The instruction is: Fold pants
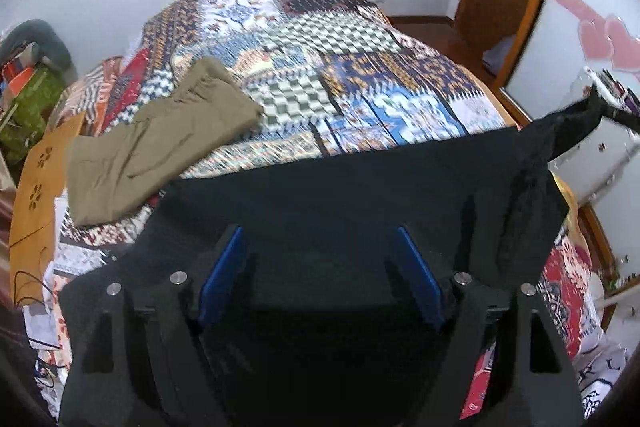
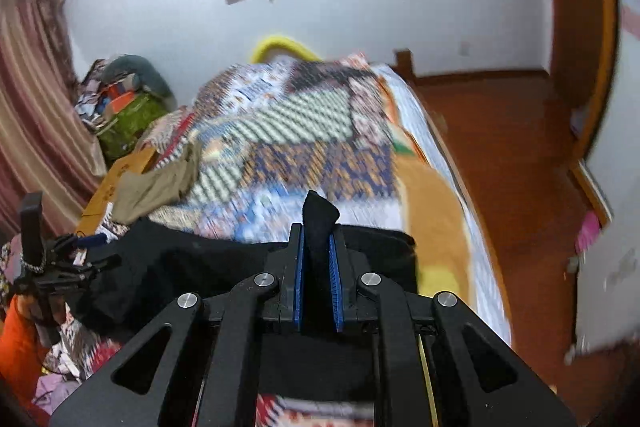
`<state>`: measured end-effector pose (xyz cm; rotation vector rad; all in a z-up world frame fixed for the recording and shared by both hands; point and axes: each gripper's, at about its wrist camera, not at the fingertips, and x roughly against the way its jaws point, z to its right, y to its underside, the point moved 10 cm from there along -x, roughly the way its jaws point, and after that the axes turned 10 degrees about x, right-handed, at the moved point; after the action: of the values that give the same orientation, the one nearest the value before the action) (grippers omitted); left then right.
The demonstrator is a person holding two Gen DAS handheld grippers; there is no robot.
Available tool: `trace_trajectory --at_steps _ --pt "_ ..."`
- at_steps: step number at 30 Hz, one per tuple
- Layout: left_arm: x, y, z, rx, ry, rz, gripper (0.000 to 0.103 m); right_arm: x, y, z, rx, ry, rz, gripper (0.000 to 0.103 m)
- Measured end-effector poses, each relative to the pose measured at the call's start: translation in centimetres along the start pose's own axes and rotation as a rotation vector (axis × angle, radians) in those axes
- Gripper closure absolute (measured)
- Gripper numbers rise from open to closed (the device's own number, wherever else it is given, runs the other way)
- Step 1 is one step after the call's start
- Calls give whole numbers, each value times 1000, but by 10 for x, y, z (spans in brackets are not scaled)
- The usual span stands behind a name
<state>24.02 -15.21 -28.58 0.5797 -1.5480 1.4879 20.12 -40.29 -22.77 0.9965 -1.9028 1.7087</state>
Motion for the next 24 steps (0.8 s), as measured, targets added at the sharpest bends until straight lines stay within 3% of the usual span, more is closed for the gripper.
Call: trace_trajectory --at_steps 9,12,13,17,21,24 --pt "-24 32 5 17 -15 -84 25 -30 98 19 -112 8 -186 92" --pt "-26 35 6 23 -21 -77 21 -37 118 23 -131 4 -237 88" --pt "-26 35 5 24 -21 -76 20 -38 121 24 -137 3 -251 88" --pt "-26 34 5 31 -16 -78 19 -27 122 34 -149 26 -264 72" --pt "-27 33 4 35 -21 -74 18 -14 100 47 -152 46 -193 61" --pt "-28 33 5 36 -28 -70 18 -16 81 53 -131 64 -155 61"
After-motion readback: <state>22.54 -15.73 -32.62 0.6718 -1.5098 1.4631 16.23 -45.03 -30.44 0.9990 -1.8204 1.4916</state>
